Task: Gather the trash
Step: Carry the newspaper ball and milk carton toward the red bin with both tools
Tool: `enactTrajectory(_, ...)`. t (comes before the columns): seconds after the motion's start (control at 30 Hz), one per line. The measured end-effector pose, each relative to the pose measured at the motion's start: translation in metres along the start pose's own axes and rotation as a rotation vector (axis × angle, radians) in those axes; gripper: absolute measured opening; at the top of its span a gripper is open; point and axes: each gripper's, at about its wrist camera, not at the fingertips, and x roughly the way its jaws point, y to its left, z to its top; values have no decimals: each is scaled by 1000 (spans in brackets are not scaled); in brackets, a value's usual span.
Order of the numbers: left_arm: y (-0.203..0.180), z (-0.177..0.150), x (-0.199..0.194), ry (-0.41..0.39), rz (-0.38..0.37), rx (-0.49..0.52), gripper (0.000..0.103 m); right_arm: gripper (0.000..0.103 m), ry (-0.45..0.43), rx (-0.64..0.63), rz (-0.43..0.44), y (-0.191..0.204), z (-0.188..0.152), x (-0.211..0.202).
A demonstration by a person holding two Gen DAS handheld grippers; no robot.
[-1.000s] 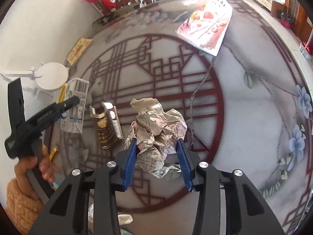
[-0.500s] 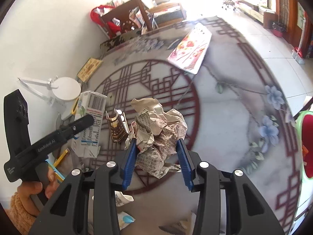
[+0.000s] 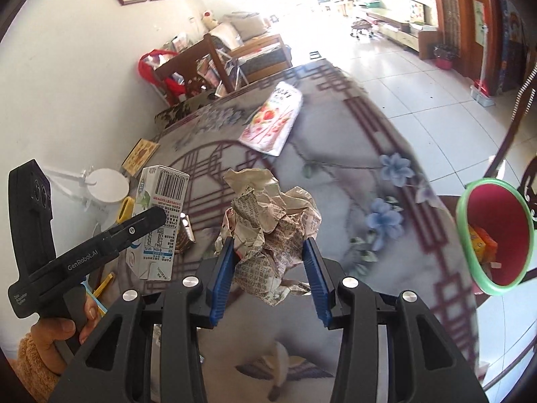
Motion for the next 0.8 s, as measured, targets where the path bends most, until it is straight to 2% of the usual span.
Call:
enactTrajectory(0.33,-59,-6,16,18,-24,53,55,40,-23,42,-10,-52,-2,-29)
enactTrajectory(0.8,-129,-2,39,19,-13,94,55,40,-49,79,-6,-126,14,-53)
